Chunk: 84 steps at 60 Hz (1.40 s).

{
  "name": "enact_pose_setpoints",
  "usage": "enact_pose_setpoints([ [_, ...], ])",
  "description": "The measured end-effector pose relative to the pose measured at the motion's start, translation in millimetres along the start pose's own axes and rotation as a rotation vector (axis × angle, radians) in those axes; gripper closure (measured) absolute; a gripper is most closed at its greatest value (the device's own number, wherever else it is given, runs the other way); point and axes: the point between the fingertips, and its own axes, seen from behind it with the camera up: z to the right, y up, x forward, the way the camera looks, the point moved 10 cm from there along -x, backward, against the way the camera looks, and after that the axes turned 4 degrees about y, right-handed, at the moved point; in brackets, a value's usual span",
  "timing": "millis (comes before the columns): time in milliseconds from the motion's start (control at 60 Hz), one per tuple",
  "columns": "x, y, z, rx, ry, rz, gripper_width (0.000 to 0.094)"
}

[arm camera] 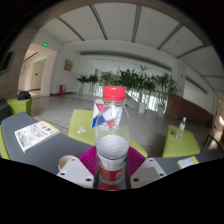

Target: Pour water

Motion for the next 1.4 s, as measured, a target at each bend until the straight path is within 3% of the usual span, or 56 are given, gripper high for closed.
enact_pose_setpoints([
  [133, 13, -50, 23, 0.081, 0.011, -0.083, 0.0582],
  [333, 29, -101, 19, 0.073, 0.033, -0.126, 0.0572],
  [467, 25, -102, 17, 0.084, 0.015, -0.073, 0.0561],
  [567, 23, -102, 15, 0.098, 0.004, -0.074, 0.0432],
  [633, 20, -105, 17, 0.118, -0.003, -0.133, 0.0347],
  [700, 10, -104, 15, 0.153, 0.0, -0.174, 0.0069],
  [733, 1, -103, 14, 0.171, -0.021, -0.187, 0.0108],
  [783, -16, -99, 15, 0.183, -0.048, -0.195, 0.007],
  [1100, -189, -54, -24, 0.176, -0.113, -0.24, 0.0082],
  [1400, -360, -22, -67, 0.165, -0.129, -0.222, 0.0083],
])
